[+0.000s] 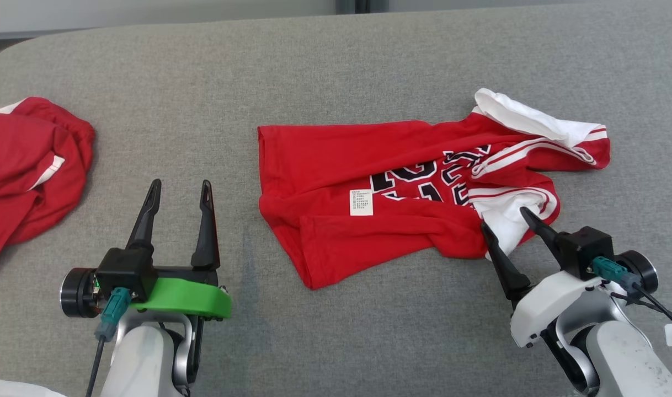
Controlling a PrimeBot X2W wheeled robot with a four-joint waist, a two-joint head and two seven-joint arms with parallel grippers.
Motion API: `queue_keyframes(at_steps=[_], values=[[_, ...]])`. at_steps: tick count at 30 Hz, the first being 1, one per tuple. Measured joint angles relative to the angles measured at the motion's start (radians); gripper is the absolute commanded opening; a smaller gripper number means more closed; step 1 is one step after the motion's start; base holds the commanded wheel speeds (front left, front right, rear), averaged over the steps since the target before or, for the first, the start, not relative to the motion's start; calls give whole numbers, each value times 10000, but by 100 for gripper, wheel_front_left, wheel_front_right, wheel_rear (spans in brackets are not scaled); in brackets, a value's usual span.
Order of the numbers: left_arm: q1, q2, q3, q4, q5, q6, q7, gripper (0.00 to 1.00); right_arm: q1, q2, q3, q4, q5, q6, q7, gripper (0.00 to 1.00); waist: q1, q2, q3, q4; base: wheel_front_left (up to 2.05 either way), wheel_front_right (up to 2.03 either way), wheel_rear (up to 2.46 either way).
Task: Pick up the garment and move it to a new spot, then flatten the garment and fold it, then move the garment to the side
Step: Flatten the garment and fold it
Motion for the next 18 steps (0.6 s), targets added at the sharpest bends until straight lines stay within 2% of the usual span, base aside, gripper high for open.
queue_keyframes(at_steps=[4,5,6,7,8,15,18], values=[[-132,-42,-71,0,-13,58,-2,100,-196,-151,61,652,-378,0,523,100,0,0,306,116,0,0,0],[-144,-46,-73,0,-25,67,-2,100,-196,-153,-27,729,-522,0,606,96,0,0,364,148,0,0,0],[-151,-52,-75,0,-27,71,-2,100,-196,-153,-107,767,-663,0,704,47,0,0,399,176,0,0,0],[-158,-54,-71,0,-35,75,0,100,-183,-138,-224,779,-729,0,769,20,0,0,438,204,0,0,0],[-167,-56,-71,-2,-38,98,-2,100,-157,-94,-334,765,-786,0,792,0,0,0,470,225,0,0,0],[-172,-77,10,-29,-38,132,0,100,278,732,-1697,-217,-522,0,6,0,0,0,505,93,0,0,0],[-169,-67,100,-36,-21,130,-2,100,601,1363,-2801,-370,-52,0,-328,0,0,0,452,-72,0,0,0]])
